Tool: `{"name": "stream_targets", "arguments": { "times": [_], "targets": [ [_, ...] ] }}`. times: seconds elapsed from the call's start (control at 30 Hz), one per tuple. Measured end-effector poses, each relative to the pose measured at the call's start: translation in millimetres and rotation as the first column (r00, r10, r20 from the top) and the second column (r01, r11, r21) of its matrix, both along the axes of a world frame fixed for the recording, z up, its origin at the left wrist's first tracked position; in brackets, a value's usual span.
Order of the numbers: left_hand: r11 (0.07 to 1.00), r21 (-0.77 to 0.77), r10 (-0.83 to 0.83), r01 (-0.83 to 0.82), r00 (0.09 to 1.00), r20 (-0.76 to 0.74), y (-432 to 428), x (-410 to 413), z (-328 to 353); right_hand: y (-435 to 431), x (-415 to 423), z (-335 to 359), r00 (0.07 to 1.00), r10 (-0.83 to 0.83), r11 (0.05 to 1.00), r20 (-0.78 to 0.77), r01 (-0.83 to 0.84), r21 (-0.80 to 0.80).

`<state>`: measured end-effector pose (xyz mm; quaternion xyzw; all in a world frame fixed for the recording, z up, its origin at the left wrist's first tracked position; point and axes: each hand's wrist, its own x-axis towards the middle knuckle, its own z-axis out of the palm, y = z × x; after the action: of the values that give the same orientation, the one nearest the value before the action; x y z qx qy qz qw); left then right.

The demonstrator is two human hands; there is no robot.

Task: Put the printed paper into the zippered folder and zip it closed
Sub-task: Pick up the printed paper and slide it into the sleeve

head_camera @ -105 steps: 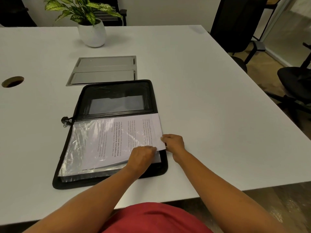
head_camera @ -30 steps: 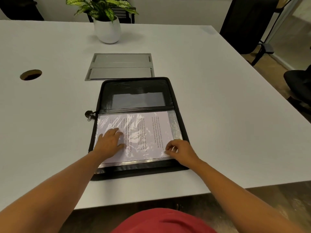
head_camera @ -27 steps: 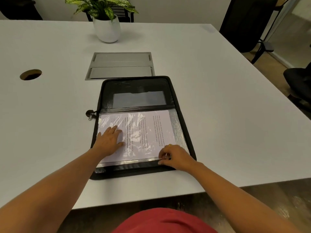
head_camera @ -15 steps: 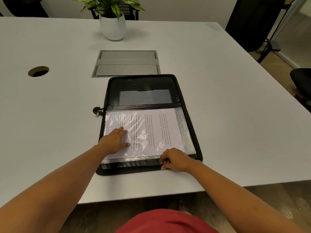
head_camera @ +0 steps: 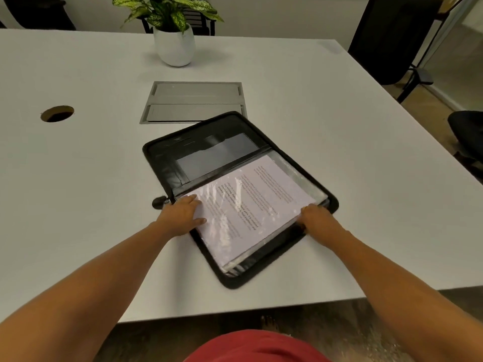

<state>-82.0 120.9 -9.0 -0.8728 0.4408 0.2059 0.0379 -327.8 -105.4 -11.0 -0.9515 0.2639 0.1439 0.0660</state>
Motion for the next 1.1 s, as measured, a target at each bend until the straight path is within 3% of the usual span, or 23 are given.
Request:
{"name": "stream_targets", "arguments": {
  "times": [0.07, 0.13, 0.33, 0.5, 0.77, 1.1],
  "targets": [
    [1.0, -0.011, 0.006, -0.005, 1.0, 0.013, -7.6, -3.7, 2.3, -4.5, -9.2, -6.6, 0.969, -0.189, 0.98, 0.159, 0.196, -0.03],
    [1.0, -0.019, -0.003, 0.003, 1.0, 0.017, -13.9, -5.4, 3.6, 2.4, -14.3, -13.0, 0.92, -0.316, 0.948, 0.232, 0.313, 0.051],
    [1.0, 0.019, 0.02, -0.02, 0.999, 0.028, -31.8, 0.4, 0.2, 35.3, 0.8, -20.2, 0.791, -0.571, 0.799, 0.219, 0.475, 0.369],
    [0.992, 0.067, 0.114, -0.109, 0.991, -0.068, -35.6, 13.8, -0.6, 28.6, 11.7, -23.7, 0.792, -0.605, 0.75, 0.086, 0.529, 0.397],
    [0.998, 0.056, 0.021, -0.026, 0.995, 0.093, -24.8, 8.2, 2.5, -0.8, 20.0, -20.6, 0.821, -0.566, 0.786, 0.081, 0.507, 0.352],
    [0.98, -0.196, 0.007, 0.032, 0.98, 0.196, -9.8, -44.2, -17.9, -60.5, 29.8, -12.2, 0.879, -0.441, 0.883, 0.178, 0.39, 0.261]
  ]
}}
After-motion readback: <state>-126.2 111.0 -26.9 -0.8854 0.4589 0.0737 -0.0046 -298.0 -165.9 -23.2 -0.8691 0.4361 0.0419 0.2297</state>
